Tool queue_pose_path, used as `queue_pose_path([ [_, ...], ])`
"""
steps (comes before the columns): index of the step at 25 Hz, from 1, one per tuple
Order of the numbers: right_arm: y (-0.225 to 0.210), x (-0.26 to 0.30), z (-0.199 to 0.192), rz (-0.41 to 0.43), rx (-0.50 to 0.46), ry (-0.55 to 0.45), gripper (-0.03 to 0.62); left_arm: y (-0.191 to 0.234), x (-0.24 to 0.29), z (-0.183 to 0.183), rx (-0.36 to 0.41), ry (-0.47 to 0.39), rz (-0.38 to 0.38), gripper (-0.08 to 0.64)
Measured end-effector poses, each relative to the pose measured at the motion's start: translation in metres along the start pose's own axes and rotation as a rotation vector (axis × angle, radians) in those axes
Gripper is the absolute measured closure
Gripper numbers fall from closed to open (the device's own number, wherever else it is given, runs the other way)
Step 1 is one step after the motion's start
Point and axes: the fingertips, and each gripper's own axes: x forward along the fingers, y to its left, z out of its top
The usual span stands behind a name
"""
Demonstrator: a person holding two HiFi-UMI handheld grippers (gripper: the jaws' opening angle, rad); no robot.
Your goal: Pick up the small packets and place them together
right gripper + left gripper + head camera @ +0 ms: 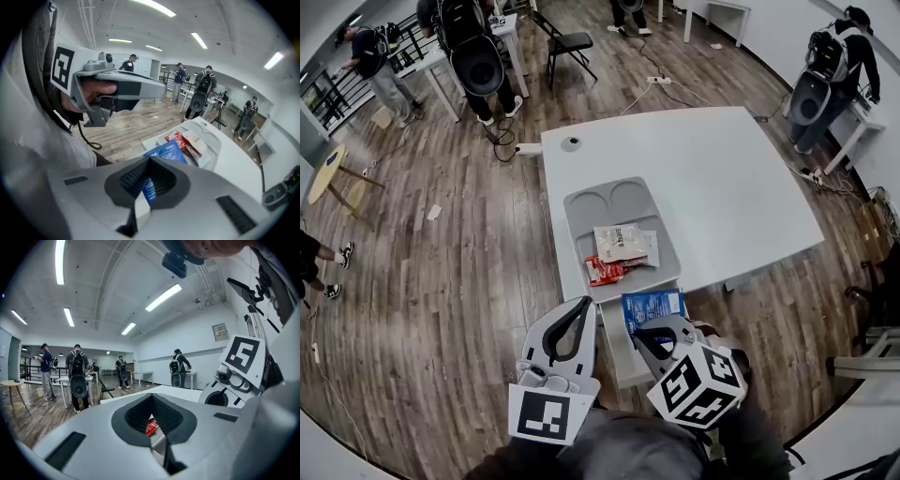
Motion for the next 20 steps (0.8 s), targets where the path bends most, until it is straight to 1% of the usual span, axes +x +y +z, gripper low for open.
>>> queue_pose_path([
  [4,-0.015,-0.001,0.01,-0.012,-0.027,-0.009,0.586,0.008,0.004,0.007,-0.004,-0.018,0.024,0.56],
  [9,-0.047,0.011,0.028,-0.036,-0.048,-0.011,0.588,0.031,0.01,0.007,-0.025,-0.024,0.06,0.56],
  [14,-0.081,0.035,0.04,-0.035,-0.032,-0.001,0.589,0.054,0.015,-0.004,-0.05,0.017,0.09,0.56],
  [18,-0.095,0.065,0.04,-0.025,-0.009,0.041,0.589,0.081,0.018,-0.018,-0.074,0.058,0.109,0.56],
  [20,-0.1,0.07,0.04,-0.022,0.007,0.042,0.588,0.089,0.023,-0.022,-0.084,0.07,0.11,0.56],
])
